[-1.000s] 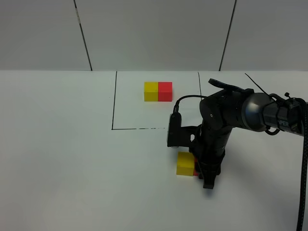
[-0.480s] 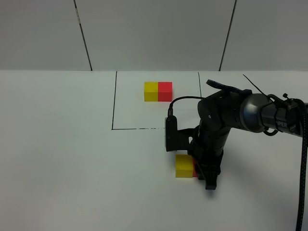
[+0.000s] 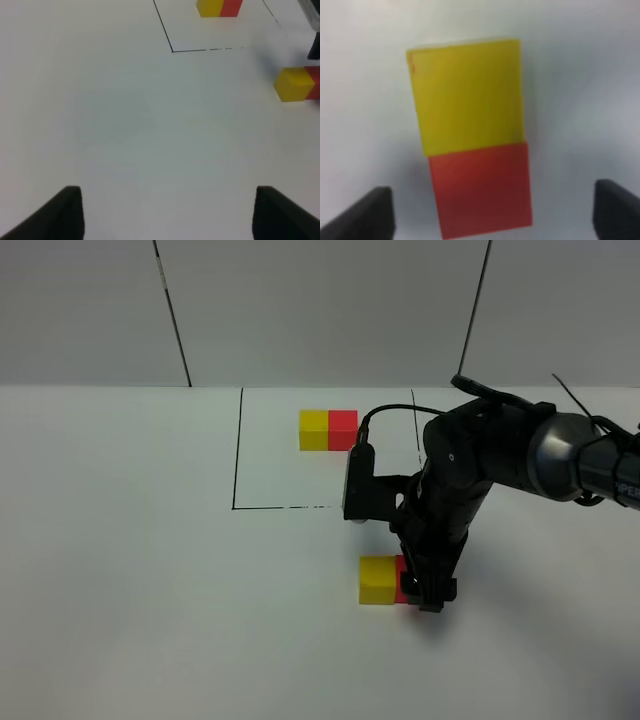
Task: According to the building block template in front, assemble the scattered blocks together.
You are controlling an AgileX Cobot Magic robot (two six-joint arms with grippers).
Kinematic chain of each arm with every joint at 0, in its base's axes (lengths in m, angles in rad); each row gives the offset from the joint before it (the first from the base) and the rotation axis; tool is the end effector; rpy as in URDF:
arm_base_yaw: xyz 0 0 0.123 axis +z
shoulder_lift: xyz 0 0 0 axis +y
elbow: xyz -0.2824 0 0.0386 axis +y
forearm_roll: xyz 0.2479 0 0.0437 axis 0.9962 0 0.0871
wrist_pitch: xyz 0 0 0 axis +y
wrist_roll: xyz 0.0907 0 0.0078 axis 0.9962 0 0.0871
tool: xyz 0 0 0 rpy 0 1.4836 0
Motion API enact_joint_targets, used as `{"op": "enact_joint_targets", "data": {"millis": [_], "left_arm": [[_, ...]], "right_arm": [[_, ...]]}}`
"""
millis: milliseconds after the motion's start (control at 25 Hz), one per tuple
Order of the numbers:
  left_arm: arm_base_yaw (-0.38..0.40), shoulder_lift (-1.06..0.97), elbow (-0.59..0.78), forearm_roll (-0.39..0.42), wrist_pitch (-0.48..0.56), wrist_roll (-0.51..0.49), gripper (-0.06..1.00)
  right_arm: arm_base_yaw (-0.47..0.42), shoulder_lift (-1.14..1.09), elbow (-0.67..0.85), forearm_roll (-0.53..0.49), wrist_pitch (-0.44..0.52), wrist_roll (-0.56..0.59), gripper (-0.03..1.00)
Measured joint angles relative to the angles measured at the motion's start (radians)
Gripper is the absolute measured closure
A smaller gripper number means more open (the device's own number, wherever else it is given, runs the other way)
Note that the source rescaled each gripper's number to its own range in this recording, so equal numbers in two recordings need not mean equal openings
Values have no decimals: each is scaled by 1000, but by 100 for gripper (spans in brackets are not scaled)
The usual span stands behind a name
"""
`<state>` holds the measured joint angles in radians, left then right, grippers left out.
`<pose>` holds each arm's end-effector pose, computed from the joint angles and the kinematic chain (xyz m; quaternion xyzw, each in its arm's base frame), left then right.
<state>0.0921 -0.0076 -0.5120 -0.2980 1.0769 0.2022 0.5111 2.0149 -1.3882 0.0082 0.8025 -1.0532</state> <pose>-0.0079 -0.0244 0.2820 0.0547 0.8412 -0.0708 0.5333 0.3514 0.1977 0.1627 -0.6984 0.7065 -0.0274 0.1109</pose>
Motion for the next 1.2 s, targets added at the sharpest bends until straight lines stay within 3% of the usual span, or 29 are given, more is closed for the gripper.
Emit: {"op": "enact_joint_targets", "data": {"millis": [40, 120, 240, 400, 640, 800, 920, 1200], "left_arm": [[0, 0, 0, 0, 0, 0, 46], [0, 0, 0, 0, 0, 0, 46], [0, 0, 0, 0, 0, 0, 46], [0, 0, 0, 0, 0, 0, 46], [0, 0, 0, 0, 0, 0, 46], [0, 0, 0, 0, 0, 0, 46], [0, 0, 0, 0, 0, 0, 46], [0, 0, 0, 0, 0, 1, 46]], "right_arm": [[0, -14, 0, 5, 6, 9, 11], [0, -43, 0, 15, 20, 26, -2], [0, -107, 0, 14, 35, 129, -3], [-63, -267, 17, -8, 36, 445, -3], [-366, -598, 275, -150, -89, 919, -3], [-518, -893, 492, -206, -148, 1075, -3], [-570, -1112, 596, -215, -72, 1101, -3], [-581, -1565, 738, -211, 252, 1169, -3]]}}
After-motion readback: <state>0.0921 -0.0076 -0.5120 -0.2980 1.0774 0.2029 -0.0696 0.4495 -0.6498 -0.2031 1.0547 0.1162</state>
